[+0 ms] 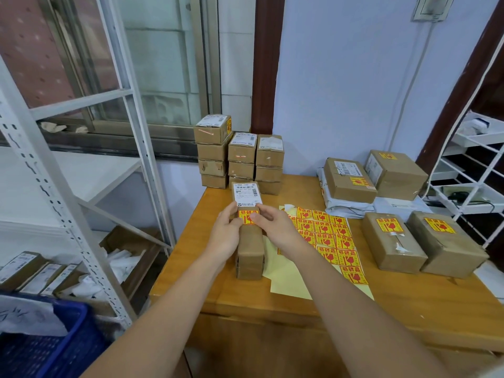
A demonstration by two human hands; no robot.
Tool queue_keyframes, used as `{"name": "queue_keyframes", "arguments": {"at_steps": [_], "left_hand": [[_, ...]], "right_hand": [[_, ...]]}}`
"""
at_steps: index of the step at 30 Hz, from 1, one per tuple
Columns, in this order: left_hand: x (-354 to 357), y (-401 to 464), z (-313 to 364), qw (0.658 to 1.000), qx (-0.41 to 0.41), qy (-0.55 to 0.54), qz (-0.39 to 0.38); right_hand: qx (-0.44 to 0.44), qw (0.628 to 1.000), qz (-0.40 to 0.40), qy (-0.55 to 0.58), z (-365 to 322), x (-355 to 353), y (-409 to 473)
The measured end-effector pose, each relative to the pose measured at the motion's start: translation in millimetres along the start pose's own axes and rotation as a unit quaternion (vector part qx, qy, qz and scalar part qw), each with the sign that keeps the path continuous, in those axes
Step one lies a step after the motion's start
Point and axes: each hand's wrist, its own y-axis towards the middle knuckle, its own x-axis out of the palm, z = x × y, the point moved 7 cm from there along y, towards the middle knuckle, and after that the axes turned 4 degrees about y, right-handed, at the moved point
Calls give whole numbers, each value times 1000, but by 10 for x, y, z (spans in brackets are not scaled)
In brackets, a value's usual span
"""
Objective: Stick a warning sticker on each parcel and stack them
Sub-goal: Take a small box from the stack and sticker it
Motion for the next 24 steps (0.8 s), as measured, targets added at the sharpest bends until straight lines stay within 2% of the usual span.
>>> {"name": "queue_keyframes", "arguments": {"at_steps": [5,11,17,24], "left_hand": [[8,-41,-69,994,30,84,-70],[13,-76,-74,995,19,54,-80],[24,-81,-57,996,23,49,-74],[15,-84,-81,997,6,47,-64]], "right_hand": [[10,1000,-1,-24,5,-7,45],[47,996,-45,-64,-66,-22,155],[68,973,-53,-212,-155,62,355],[70,981,-36,-178,-121,60,401]]}}
